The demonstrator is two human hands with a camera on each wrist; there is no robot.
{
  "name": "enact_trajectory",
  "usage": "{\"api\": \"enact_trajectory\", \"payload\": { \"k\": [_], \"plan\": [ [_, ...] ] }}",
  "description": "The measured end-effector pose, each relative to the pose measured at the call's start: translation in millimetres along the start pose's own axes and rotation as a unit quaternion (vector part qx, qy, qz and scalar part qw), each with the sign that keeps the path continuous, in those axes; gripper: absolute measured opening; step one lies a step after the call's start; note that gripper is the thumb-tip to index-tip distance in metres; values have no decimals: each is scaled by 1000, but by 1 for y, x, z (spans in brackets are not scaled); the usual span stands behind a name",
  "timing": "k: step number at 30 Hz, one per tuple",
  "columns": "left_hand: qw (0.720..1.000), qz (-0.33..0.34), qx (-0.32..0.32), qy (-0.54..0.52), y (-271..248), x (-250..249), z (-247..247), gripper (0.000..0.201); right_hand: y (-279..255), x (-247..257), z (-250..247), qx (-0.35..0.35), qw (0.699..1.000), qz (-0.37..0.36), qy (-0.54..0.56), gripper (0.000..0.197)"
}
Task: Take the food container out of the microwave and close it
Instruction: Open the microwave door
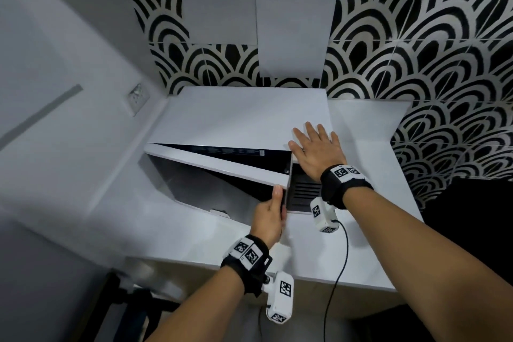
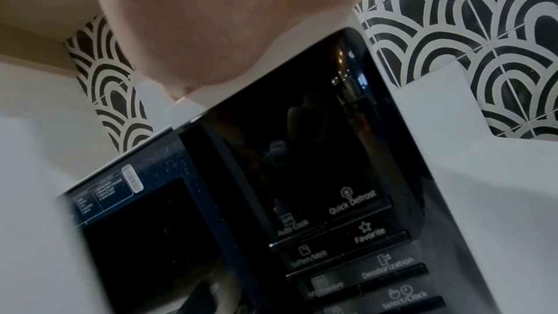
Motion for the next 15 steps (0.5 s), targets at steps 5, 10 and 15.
{"api": "enact_trajectory", "payload": {
  "k": [5, 10, 15],
  "plan": [
    [998, -17, 55, 29, -37, 24, -32, 69, -1, 1, 0, 5, 1000, -2, -8, 67],
    [993, 29, 29, 108, -85, 63, -106, 73, -2, 1, -2, 9, 1000, -2, -13, 68],
    [987, 51, -52, 144, -128, 117, -208, 24, -1, 1, -1, 10, 1000, 2, -14, 68]
  ]
}}
Point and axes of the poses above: each hand's wrist, its own y-axis towards the middle knuckle, its own z-axis out of the palm, x = y × z, the point moved 4 cm from there along y, towards the middle knuckle, and after that the axes turned 15 degrees about -z, right-handed, at the moved point
